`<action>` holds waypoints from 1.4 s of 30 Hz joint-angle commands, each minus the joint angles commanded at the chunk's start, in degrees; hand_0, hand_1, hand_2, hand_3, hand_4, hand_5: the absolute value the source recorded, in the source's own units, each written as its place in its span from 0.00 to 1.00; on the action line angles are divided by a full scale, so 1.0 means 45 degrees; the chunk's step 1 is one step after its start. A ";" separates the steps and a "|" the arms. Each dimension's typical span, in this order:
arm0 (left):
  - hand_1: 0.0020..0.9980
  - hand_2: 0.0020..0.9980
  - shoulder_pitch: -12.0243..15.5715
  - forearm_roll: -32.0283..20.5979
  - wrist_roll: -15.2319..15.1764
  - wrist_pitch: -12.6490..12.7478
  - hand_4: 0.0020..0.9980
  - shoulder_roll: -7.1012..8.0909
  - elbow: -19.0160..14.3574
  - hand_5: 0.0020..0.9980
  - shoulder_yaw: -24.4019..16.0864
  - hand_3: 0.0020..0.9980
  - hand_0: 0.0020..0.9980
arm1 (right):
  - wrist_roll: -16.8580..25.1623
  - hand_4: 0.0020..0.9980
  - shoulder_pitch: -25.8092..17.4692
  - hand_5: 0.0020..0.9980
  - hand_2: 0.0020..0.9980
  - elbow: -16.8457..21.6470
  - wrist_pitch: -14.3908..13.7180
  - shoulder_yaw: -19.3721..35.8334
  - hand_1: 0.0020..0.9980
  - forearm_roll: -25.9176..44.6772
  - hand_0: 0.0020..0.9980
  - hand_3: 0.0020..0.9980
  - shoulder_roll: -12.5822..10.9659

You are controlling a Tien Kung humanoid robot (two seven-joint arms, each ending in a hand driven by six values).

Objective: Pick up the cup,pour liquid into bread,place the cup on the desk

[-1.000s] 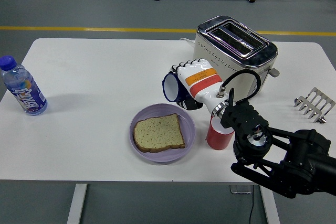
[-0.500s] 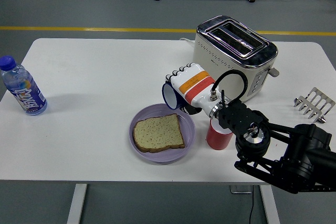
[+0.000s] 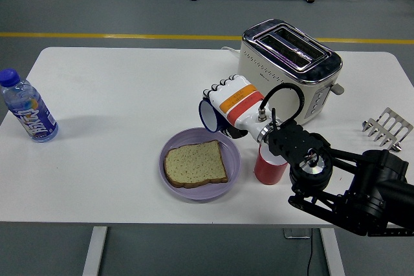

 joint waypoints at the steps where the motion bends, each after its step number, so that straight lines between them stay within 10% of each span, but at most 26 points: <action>1: 0.69 0.70 0.0005 0.0006 0.0001 0.0000 0.26 -0.0002 0.0000 1.00 -0.0006 0.54 0.68 | 0.0037 0.66 -0.0057 0.04 0.42 0.0029 -0.0134 0.0032 0.27 0.0000 0.33 0.45 -0.0008; 12: 0.69 0.70 0.0002 0.0056 0.0019 -0.0010 0.26 -0.0007 -0.0002 1.00 -0.0032 0.54 0.68 | 0.0378 0.64 -0.1052 0.02 0.42 0.0851 -0.1438 0.1159 0.28 0.1850 0.34 0.46 -0.0329; 26: 0.69 0.70 0.0023 -0.0040 -0.0025 0.0007 0.26 -0.0042 0.0013 1.00 0.0017 0.54 0.68 | 0.0970 0.64 -0.3750 0.02 0.42 0.3724 -0.3256 0.4520 0.28 0.8058 0.34 0.46 -0.1110; 42: 0.69 0.70 0.0034 -0.0161 -0.0083 -0.0009 0.26 -0.0046 0.0018 1.00 0.0083 0.54 0.68 | 0.2160 0.64 -0.6131 0.02 0.42 0.4640 -0.3819 0.7399 0.27 1.4413 0.34 0.46 -0.2093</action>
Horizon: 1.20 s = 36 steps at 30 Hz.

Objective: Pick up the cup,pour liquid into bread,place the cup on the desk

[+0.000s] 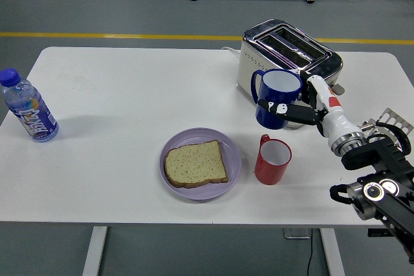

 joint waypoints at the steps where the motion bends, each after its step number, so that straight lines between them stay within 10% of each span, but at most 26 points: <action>1: 0.69 0.70 0.0000 -0.0002 0.0001 -0.0002 0.26 0.0000 0.0000 1.00 -0.0004 0.54 0.68 | 0.0020 0.64 -0.0055 0.02 0.42 -0.0036 -0.0007 0.0100 0.27 -0.0024 0.34 0.46 -0.0029; 11: 0.69 0.70 0.0005 0.0102 0.0033 -0.0022 0.25 0.0008 -0.0001 1.00 -0.0070 0.54 0.68 | 0.0779 0.64 -0.0870 0.02 0.42 -0.0593 -0.0381 0.1321 0.27 -0.0925 0.34 0.46 -0.0021; 29: 0.69 0.70 0.0008 0.0647 0.0232 -0.0054 0.25 -0.0029 -0.0008 1.00 -0.0359 0.54 0.68 | 0.6640 0.64 -0.3792 0.04 0.42 -0.2490 -0.1319 0.2527 0.27 0.0573 0.34 0.46 0.0351; 36: 0.69 0.70 0.0049 0.0887 0.0316 -0.0066 0.25 -0.0054 -0.0013 1.00 -0.0493 0.54 0.68 | 0.7545 0.65 -0.3883 0.05 0.42 -0.3082 -0.1319 0.2504 0.27 0.0611 0.34 0.46 0.0605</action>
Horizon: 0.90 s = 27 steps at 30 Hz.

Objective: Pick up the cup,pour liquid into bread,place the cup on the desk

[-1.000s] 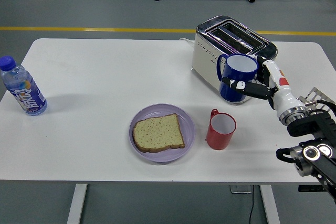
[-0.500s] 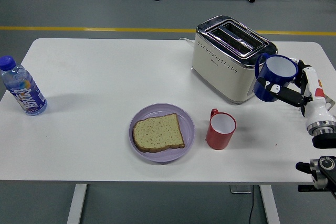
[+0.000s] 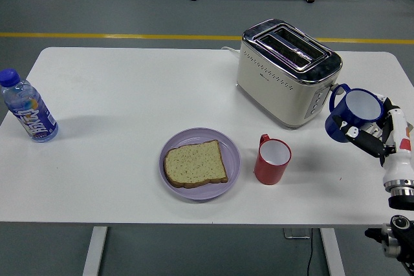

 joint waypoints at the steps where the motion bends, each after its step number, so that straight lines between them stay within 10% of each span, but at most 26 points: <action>1: 0.69 0.70 0.0004 0.0038 0.0013 0.0000 0.25 -0.0003 0.0000 1.00 -0.0024 0.54 0.68 | -0.0014 0.65 0.0002 0.05 0.42 -0.0092 0.0000 -0.0008 0.27 -0.0070 0.34 0.46 0.0015; 27: 0.69 0.70 -0.0052 -0.0085 -0.0003 -0.0004 0.25 -0.0014 -0.0015 1.00 0.0043 0.54 0.68 | 0.1388 0.65 0.0129 0.05 0.42 -0.2156 0.0000 -0.0877 0.27 0.0149 0.35 0.46 0.0622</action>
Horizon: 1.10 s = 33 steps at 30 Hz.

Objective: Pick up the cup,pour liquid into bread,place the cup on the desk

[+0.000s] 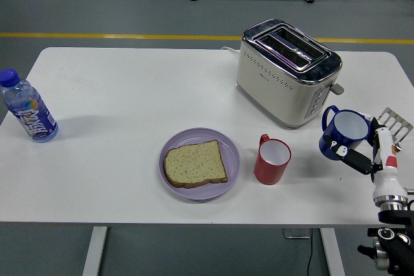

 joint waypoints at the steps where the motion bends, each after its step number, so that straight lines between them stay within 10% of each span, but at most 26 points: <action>1: 0.69 0.70 -0.0008 -0.0015 -0.0003 0.0000 0.25 0.0002 -0.0001 1.00 0.0012 0.54 0.68 | 0.0090 0.65 0.0053 0.05 0.42 -0.0142 0.0000 -0.0035 0.27 0.0026 0.35 0.46 0.0060; 33: 0.69 0.70 -0.0016 0.0248 0.0098 0.0003 0.25 -0.0027 -0.0025 1.00 -0.0144 0.54 0.68 | 0.1228 0.62 0.0510 0.03 0.43 -0.2632 0.0000 -0.0314 0.28 0.0833 0.37 0.46 0.0917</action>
